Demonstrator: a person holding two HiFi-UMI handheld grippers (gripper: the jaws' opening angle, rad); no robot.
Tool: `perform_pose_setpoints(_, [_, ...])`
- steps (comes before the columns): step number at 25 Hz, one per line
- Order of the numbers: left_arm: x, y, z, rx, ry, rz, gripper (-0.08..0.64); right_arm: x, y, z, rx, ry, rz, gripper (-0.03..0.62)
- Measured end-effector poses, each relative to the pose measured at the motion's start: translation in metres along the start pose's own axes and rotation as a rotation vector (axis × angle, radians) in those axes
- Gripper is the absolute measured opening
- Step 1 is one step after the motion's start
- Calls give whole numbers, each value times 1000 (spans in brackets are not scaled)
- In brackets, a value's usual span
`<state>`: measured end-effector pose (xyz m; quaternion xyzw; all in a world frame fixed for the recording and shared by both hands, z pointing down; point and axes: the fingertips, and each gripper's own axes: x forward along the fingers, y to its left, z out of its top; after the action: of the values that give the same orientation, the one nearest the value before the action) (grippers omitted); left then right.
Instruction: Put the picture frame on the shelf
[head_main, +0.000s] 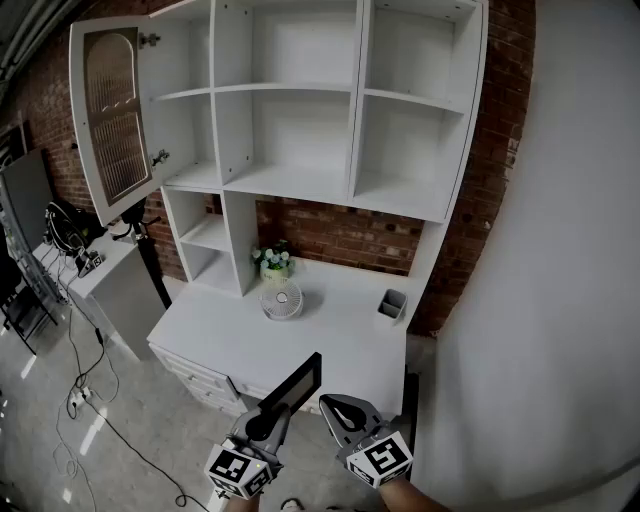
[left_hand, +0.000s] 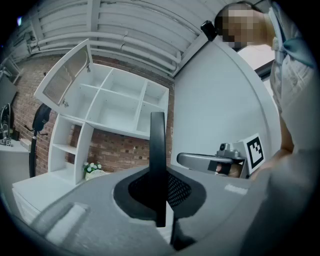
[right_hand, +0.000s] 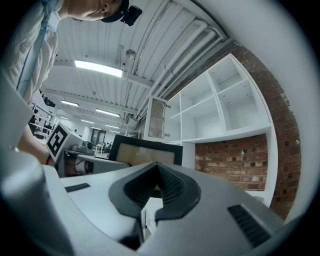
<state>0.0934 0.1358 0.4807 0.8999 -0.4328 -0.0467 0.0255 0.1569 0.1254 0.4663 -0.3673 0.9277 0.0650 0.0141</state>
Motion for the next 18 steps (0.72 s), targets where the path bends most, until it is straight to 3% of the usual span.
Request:
perform_pose_setpoints(14, [-7, 14, 5, -1, -2, -22, 17, 17, 10, 1, -23, 12, 6, 14])
perform_pose_setpoints(18, [-11, 19, 6, -3, -2, -22, 17, 25, 22, 3, -17, 9, 62, 14])
